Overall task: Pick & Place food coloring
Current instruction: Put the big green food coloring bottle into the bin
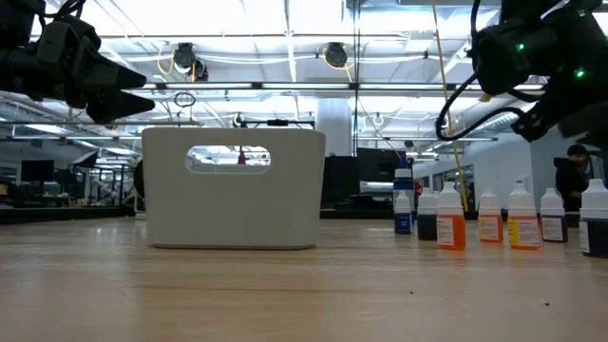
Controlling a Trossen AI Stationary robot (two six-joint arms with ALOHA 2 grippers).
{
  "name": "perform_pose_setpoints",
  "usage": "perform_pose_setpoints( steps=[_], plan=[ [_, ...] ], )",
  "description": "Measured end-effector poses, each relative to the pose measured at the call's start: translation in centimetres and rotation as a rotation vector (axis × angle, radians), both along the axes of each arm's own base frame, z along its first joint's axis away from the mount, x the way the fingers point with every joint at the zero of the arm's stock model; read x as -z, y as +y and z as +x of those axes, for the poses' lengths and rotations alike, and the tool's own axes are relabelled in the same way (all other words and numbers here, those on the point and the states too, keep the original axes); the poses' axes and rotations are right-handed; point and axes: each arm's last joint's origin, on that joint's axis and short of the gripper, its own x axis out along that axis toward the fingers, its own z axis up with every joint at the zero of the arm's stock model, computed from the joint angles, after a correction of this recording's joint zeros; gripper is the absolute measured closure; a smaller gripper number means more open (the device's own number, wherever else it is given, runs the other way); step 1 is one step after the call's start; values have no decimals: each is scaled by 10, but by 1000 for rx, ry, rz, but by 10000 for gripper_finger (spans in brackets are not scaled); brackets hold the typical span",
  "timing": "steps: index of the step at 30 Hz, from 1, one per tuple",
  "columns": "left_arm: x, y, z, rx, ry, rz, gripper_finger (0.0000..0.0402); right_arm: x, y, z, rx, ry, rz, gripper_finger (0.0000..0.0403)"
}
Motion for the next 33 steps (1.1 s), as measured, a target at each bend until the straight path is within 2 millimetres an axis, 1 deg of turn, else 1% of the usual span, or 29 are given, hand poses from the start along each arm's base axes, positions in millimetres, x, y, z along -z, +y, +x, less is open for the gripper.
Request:
perform_pose_setpoints(
  steps=[6, 12, 14, 18, 21, 23, 27, 30, 33],
  plan=[
    [-3, 0, 0, 0, -26, 2, 37, -7, -13, 5, 7, -29, -150, 294],
    [-3, 0, 0, 0, -27, 1, 37, -13, -31, 10, -64, -48, -261, 295],
    [-3, 0, 0, 0, -30, 2, 37, -14, -37, 17, -108, -100, -265, 295],
    [-5, 0, 0, 0, -48, 2, 37, -21, -48, 38, -179, -277, -270, 295],
    [-5, 0, 0, 0, -50, 8, 37, -33, -56, 52, -227, -381, -291, 295],
    [-5, 0, 0, 0, -49, 12, 37, -44, -59, 53, -248, -363, -324, 295],
    [-5, 0, 0, 0, -49, 11, 37, -62, -62, 43, -222, -243, -339, 295],
    [-5, 0, 0, 0, -47, 10, 37, -64, -60, 32, -183, -138, -327, 295],
    [-5, 0, 0, 0, -45, 10, 37, -58, -58, 26, -157, -84, -316, 295]
  ],
)
